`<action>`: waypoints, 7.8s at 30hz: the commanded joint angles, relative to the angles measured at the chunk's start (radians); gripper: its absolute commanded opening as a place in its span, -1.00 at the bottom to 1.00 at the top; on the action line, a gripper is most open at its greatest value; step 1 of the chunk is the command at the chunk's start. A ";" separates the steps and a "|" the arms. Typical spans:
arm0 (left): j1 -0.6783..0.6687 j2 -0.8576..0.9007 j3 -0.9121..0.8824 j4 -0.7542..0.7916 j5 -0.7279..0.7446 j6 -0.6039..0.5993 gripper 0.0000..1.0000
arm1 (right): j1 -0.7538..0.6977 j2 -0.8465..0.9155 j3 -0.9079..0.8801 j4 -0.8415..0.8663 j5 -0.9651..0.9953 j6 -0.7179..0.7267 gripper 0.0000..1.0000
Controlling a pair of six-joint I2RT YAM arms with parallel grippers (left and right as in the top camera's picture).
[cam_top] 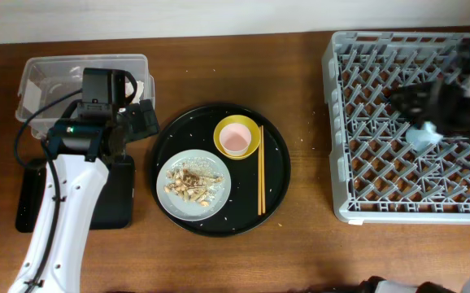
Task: Sort waste into correct bins and load items into the dishwasher rack
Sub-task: 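Reach the right gripper back to the pink cup in the yellow cup, then lift the pink cup and set it in the rack beside the blue cup, then reach the right gripper to the yellow cup and grasp it, then carry the yellow cup to the rack and place it, then lower the left gripper and grasp the plate of food scraps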
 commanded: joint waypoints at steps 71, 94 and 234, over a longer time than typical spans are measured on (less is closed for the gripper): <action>0.003 -0.011 -0.002 0.002 -0.008 0.012 0.99 | -0.427 0.711 0.010 0.618 -0.243 0.024 -0.91; 0.003 -0.011 -0.002 0.002 -0.008 0.012 0.99 | -0.666 0.492 -0.162 0.533 -0.001 0.273 -0.21; -0.443 0.014 -0.071 0.001 0.265 -0.127 0.99 | 0.205 0.140 0.224 -0.121 0.729 0.268 0.97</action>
